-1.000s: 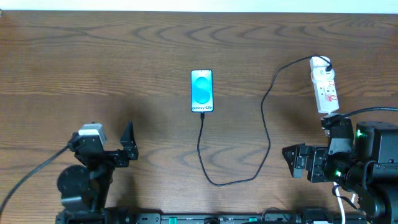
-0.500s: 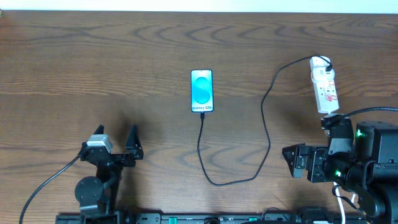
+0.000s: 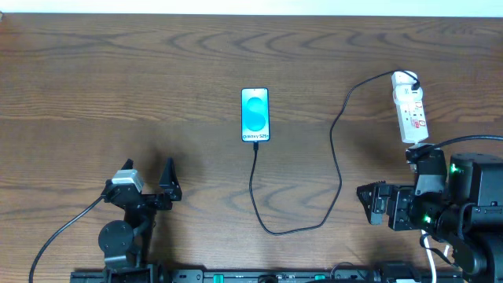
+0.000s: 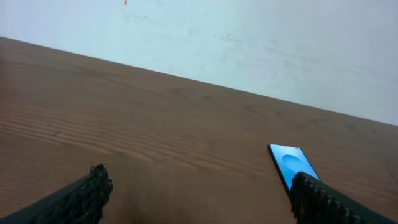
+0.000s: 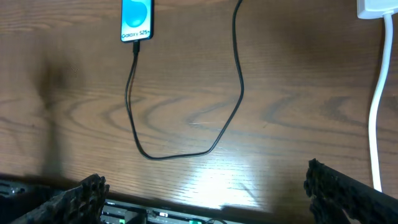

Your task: Plug charger to phone and switch on socket

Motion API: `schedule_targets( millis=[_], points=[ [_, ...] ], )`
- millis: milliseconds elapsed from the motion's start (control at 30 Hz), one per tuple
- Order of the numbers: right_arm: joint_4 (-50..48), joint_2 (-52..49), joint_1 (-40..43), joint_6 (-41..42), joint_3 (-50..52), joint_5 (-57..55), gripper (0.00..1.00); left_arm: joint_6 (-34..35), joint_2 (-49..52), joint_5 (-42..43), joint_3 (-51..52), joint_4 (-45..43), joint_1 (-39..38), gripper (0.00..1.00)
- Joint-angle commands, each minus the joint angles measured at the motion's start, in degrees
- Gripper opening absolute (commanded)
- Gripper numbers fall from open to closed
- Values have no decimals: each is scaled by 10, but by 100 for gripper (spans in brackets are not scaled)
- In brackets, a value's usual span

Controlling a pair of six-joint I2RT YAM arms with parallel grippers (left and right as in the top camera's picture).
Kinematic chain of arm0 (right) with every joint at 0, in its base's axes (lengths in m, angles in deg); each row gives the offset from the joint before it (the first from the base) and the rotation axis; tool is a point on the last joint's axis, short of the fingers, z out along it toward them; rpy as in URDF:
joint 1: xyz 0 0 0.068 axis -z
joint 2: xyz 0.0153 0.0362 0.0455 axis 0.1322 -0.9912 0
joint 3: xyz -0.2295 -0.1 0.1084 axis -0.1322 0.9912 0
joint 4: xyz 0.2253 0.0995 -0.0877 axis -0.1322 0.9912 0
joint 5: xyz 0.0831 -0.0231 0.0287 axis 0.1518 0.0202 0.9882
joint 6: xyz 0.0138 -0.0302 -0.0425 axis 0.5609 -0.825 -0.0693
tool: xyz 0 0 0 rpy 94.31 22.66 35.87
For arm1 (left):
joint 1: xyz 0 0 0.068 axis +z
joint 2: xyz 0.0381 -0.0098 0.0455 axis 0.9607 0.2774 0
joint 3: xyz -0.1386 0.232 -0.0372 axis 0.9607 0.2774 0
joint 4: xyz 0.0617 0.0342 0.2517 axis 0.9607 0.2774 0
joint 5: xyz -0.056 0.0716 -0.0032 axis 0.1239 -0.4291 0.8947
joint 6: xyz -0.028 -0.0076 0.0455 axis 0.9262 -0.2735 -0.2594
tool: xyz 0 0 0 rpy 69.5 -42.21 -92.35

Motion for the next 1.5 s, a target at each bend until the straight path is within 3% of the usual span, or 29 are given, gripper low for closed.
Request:
schedule_targets(
  millis=[0,567,633,1200,1467],
  points=[
    [0,0,-3,-5,-3,1,99,3,-3,-5,16,9,2,94],
    [0,0,-3,-5,-3,1,99,3,-3,-5,16,9,2,94],
    [4,0,-3,-43,-3,-41,99,3,-3,-5,16,9,2,94],
    [-2,0,-3,-45,-3,-131,99,3,-3,-5,16,9,2,94],
    [-146,38,-3,-46,56,-129,99,3,-3,-5,16,9,2,94]
  ],
)
